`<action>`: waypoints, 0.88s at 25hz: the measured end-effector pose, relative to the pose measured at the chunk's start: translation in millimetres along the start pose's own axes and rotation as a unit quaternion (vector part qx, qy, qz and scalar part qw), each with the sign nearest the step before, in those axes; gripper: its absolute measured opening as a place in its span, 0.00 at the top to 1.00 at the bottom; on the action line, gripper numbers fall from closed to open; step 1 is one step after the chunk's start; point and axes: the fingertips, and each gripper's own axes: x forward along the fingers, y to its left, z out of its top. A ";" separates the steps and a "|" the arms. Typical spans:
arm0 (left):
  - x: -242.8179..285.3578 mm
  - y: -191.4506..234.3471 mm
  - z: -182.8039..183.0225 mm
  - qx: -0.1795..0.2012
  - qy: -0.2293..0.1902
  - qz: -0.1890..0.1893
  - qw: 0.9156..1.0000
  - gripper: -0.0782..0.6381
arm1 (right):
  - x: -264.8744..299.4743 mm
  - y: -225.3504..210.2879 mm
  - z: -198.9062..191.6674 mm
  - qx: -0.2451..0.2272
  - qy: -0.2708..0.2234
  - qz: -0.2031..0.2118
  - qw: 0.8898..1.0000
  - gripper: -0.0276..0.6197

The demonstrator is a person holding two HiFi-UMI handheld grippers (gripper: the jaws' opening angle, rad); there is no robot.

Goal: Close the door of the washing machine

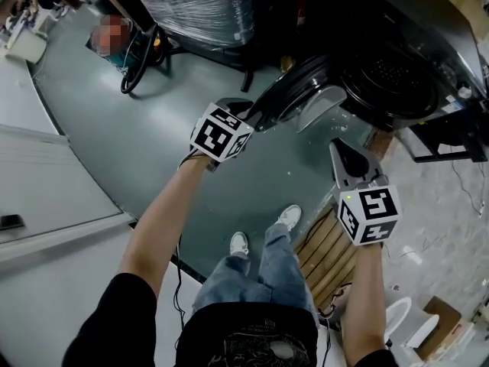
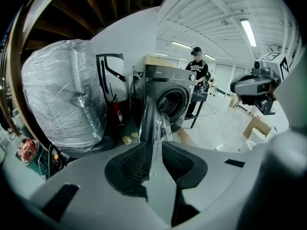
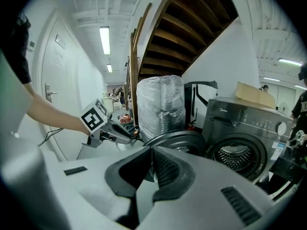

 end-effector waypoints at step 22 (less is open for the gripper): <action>88.4 33.9 -34.3 -0.017 0.040 -0.007 0.999 0.66 | 48.1 -53.4 -94.7 0.067 0.058 0.042 0.995 0.92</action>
